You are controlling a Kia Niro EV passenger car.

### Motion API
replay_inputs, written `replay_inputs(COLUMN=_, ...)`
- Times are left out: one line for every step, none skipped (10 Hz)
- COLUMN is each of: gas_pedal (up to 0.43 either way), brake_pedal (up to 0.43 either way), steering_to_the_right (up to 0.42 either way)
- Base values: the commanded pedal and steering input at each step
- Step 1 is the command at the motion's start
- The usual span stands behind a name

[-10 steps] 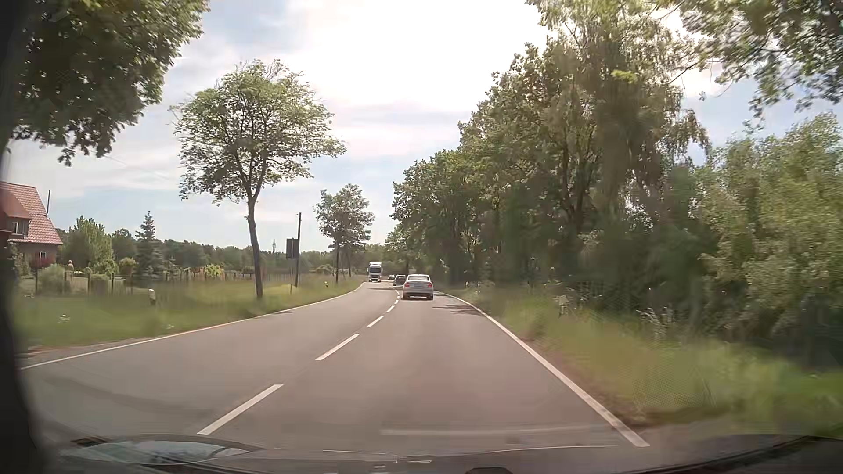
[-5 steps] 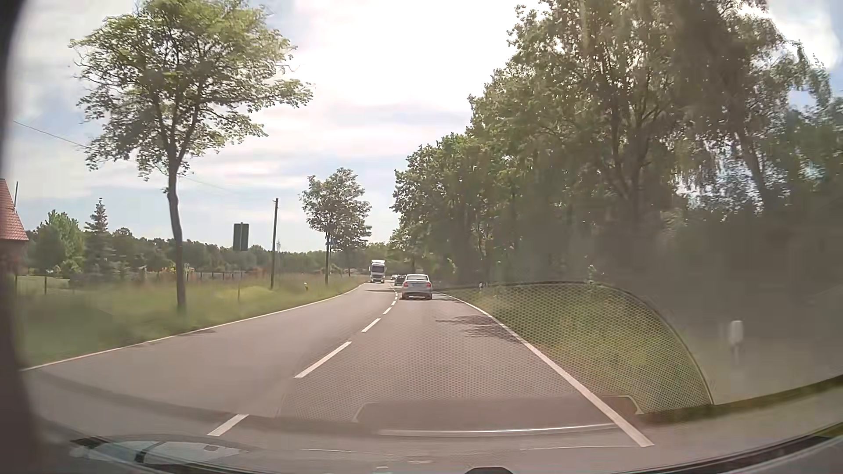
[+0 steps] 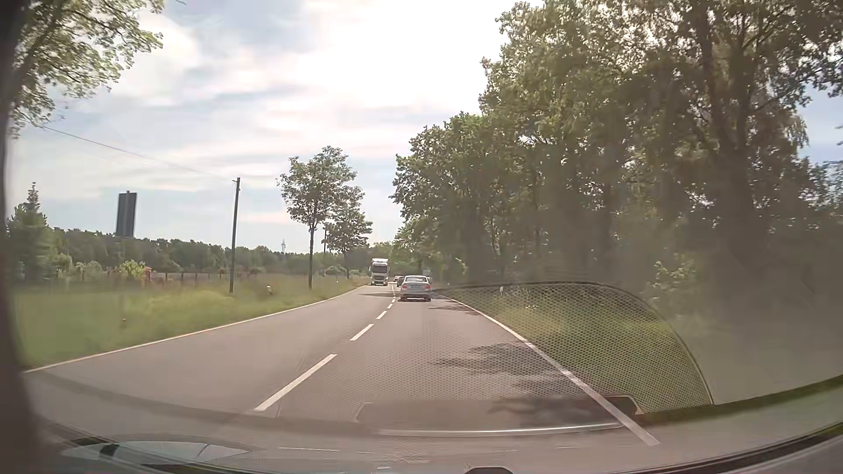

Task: Follow the waypoints while adhering to traffic rules and regulations

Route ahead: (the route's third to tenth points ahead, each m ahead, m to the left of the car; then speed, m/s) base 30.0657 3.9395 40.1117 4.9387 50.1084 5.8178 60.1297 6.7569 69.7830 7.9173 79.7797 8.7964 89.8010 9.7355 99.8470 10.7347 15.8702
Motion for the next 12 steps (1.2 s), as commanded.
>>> replay_inputs(gas_pedal=0.268, brake_pedal=0.000, steering_to_the_right=-0.009)
replay_inputs(gas_pedal=0.268, brake_pedal=0.000, steering_to_the_right=-0.009)
replay_inputs(gas_pedal=0.268, brake_pedal=0.000, steering_to_the_right=-0.009)
replay_inputs(gas_pedal=0.268, brake_pedal=0.000, steering_to_the_right=-0.009)
replay_inputs(gas_pedal=0.268, brake_pedal=0.000, steering_to_the_right=-0.009)
replay_inputs(gas_pedal=0.268, brake_pedal=0.000, steering_to_the_right=-0.009)
replay_inputs(gas_pedal=0.260, brake_pedal=0.000, steering_to_the_right=-0.010)
replay_inputs(gas_pedal=0.248, brake_pedal=0.000, steering_to_the_right=-0.012)
replay_inputs(gas_pedal=0.240, brake_pedal=0.000, steering_to_the_right=-0.012)
replay_inputs(gas_pedal=0.240, brake_pedal=0.000, steering_to_the_right=-0.013)
replay_inputs(gas_pedal=0.228, brake_pedal=0.000, steering_to_the_right=-0.013)
replay_inputs(gas_pedal=0.228, brake_pedal=0.000, steering_to_the_right=-0.013)
